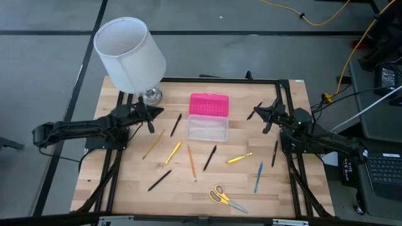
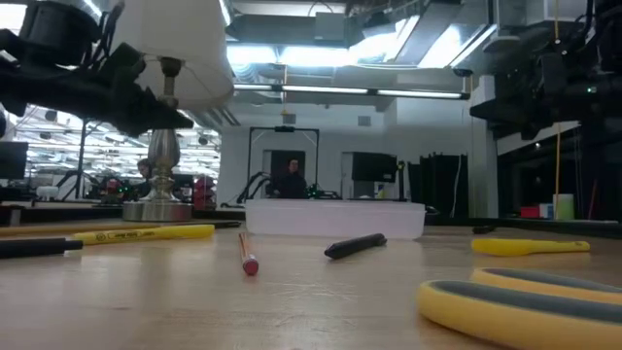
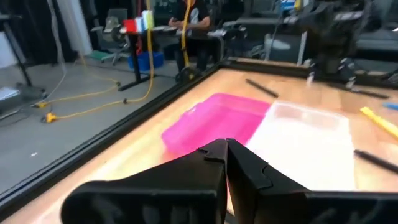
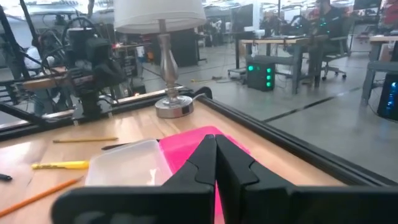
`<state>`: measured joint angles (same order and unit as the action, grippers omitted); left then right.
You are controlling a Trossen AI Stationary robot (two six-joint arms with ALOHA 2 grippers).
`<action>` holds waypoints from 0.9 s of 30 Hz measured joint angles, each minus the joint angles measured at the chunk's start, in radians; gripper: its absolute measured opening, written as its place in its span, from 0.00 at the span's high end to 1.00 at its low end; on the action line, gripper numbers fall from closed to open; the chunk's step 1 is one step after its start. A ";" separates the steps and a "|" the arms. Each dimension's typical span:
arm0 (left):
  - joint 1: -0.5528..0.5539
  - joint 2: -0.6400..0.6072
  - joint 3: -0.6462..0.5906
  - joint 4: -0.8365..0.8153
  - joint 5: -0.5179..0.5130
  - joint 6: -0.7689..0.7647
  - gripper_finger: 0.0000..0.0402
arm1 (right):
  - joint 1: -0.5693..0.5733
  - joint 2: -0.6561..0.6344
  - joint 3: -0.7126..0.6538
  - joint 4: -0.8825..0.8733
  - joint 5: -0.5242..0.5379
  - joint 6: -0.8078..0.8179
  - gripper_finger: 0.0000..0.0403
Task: Pick & place school supplies into a supply box
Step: Put the black pen into the pink supply box
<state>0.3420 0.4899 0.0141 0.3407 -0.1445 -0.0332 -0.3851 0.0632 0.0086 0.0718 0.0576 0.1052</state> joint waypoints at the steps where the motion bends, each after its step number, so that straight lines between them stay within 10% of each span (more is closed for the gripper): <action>1: 0.000 0.017 0.003 -0.001 -0.011 -0.001 1.00 | 0.000 0.000 0.000 0.002 0.000 0.000 0.99; 13: -0.013 0.193 0.125 -0.072 0.081 0.009 1.00 | 0.000 0.000 0.000 0.028 0.001 0.013 0.99; 27: -0.258 0.360 0.310 -0.320 -0.217 -0.169 1.00 | 0.000 0.000 0.000 0.060 0.262 -0.061 0.99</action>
<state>0.0841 0.8502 0.3243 0.0210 -0.3617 -0.2023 -0.3851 0.0628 0.0086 0.1314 0.3193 0.0444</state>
